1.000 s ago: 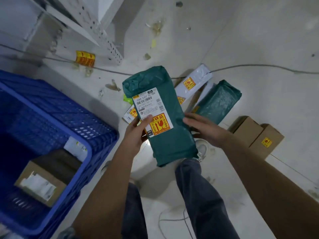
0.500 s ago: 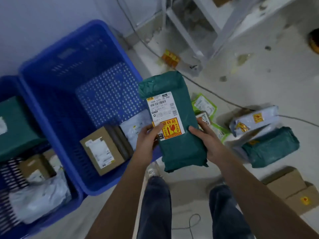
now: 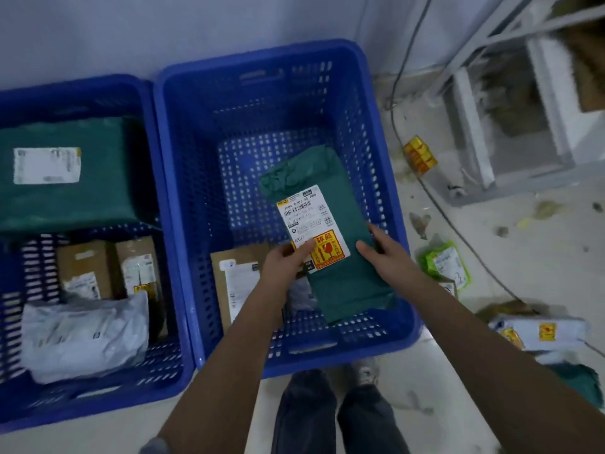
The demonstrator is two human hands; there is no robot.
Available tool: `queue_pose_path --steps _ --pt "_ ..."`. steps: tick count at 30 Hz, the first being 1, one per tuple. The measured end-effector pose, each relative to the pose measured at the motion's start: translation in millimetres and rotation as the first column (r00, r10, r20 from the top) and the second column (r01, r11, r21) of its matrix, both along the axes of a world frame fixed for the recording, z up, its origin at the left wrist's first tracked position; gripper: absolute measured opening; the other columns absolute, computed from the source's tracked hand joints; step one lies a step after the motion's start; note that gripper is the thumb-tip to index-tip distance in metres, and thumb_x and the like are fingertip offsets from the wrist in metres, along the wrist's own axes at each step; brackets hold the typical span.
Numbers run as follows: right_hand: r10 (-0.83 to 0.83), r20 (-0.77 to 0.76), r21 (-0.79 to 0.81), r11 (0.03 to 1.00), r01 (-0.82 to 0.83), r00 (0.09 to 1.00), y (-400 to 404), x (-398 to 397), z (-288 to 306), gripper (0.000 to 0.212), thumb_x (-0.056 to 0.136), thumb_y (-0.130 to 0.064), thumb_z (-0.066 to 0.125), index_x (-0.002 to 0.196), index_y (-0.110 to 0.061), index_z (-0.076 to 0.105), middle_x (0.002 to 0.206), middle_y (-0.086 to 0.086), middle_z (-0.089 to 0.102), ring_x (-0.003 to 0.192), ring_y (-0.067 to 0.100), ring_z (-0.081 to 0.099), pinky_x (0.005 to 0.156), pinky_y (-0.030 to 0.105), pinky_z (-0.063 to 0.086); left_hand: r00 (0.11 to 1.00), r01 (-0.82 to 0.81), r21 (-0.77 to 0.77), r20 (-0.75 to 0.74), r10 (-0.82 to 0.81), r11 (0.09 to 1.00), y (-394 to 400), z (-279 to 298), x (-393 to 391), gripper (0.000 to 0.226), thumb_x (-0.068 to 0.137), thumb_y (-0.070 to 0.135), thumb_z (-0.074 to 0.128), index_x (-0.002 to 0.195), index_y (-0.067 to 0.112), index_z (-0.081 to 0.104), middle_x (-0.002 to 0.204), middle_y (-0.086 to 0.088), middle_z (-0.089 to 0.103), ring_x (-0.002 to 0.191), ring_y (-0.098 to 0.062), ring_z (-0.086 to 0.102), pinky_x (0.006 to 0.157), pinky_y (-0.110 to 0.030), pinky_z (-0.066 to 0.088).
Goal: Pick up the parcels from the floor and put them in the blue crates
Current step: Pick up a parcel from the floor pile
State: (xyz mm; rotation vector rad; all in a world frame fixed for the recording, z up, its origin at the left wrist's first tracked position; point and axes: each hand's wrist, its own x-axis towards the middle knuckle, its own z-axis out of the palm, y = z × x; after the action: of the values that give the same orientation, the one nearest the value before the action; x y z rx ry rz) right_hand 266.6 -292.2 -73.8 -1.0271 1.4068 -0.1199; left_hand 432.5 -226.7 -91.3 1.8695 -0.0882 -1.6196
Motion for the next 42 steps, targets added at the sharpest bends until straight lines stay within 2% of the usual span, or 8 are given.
queue_pose_path --steps 5,10,15,18,23,27,31,42 --pt "-0.136 -0.191 -0.261 0.962 0.084 0.972 -31.4 25.5 -29.7 0.061 0.090 -0.026 0.062 0.144 -0.020 0.036 0.146 0.003 0.041 0.133 0.019 0.041 0.104 0.026 0.035 0.960 -0.278 -0.018 -0.053 0.276 0.960 -13.5 -23.8 17.0 0.032 0.092 0.024 0.059 0.117 0.007 0.054 0.102 -0.006 0.064 0.082 -0.014 0.062 0.070 -0.026 0.055" --pt "-0.412 -0.037 0.146 0.899 0.413 0.910 -27.6 62.3 -62.9 0.066 0.086 -0.023 0.066 0.142 -0.016 0.033 0.138 0.002 0.046 0.117 0.024 0.053 0.092 0.047 0.052 0.863 -0.487 0.019 -0.140 0.485 0.873 -31.3 -52.5 29.5 0.034 0.091 0.018 0.060 0.122 0.006 0.052 0.116 -0.013 0.064 0.099 -0.025 0.064 0.080 -0.032 0.056" --pt "-0.419 0.024 0.188 0.894 0.408 0.908 -50.1 90.3 -101.4 0.048 0.092 -0.012 0.057 0.138 -0.011 0.041 0.135 0.008 0.052 0.106 0.022 0.055 0.081 0.035 0.052 0.965 -0.198 0.128 0.197 0.171 0.972 -43.8 -87.5 64.6 0.047 0.090 0.024 0.062 0.127 0.000 0.046 0.125 -0.017 0.060 0.098 -0.030 0.061 0.073 -0.038 0.054" --pt "-0.384 0.028 0.186 0.909 0.372 0.923 -72.5 99.0 -130.9 0.044 0.094 -0.011 0.054 0.136 -0.009 0.042 0.135 0.010 0.052 0.104 0.021 0.054 0.082 0.034 0.052 0.658 0.137 0.325 0.677 -0.331 0.936 -43.3 -101.9 95.5 0.048 0.091 0.028 0.056 0.126 -0.001 0.039 0.127 -0.018 0.050 0.114 -0.034 0.052 0.082 -0.042 0.045" --pt "-0.192 -0.033 0.177 0.965 0.195 0.981 -79.1 118.0 -191.7 0.040 0.096 -0.010 0.051 0.134 -0.009 0.041 0.134 0.010 0.053 0.102 0.020 0.055 0.084 0.035 0.052 0.729 0.433 0.305 0.435 -0.529 0.848 -41.8 -167.1 135.8 0.045 0.096 0.029 0.041 0.138 0.013 0.038 0.130 -0.015 0.051 0.111 -0.031 0.053 0.094 -0.036 0.045" --pt "-0.148 -0.045 0.233 0.960 0.154 0.988 -66.3 128.0 -238.5 0.041 0.097 -0.005 0.047 0.137 -0.011 0.039 0.134 0.010 0.053 0.110 0.025 0.056 0.083 0.036 0.052 0.849 0.377 0.245 0.294 -0.439 0.893 -48.6 -203.3 144.7 0.043 0.099 0.017 0.039 0.141 0.011 0.037 0.115 -0.005 0.056 0.106 -0.021 0.049 0.076 -0.025 0.042" --pt "0.030 -0.188 0.083 0.996 -0.014 0.982 -51.2 128.1 -280.9 0.041 0.094 -0.002 0.049 0.134 -0.001 0.043 0.135 0.014 0.053 0.117 0.032 0.056 0.092 0.039 0.051 0.815 0.453 0.366 0.200 -0.544 0.813 -53.2 -226.5 139.9 0.043 0.100 0.019 0.038 0.140 0.002 0.036 0.135 -0.014 0.045 0.115 -0.023 0.045 0.093 -0.030 0.039" --pt "0.658 -0.622 0.231 0.672 -0.704 0.425 -47.6 120.1 -324.2 0.048 0.093 -0.021 0.049 0.139 -0.011 0.036 0.140 0.016 0.044 0.126 0.034 0.045 0.103 0.044 0.040 0.783 0.522 0.478 0.059 -0.619 0.707 -65.9 -232.6 134.5 0.056 0.102 0.029 0.035 0.150 0.006 0.016 0.157 -0.014 0.017 0.141 -0.032 0.026 0.111 -0.040 0.029"
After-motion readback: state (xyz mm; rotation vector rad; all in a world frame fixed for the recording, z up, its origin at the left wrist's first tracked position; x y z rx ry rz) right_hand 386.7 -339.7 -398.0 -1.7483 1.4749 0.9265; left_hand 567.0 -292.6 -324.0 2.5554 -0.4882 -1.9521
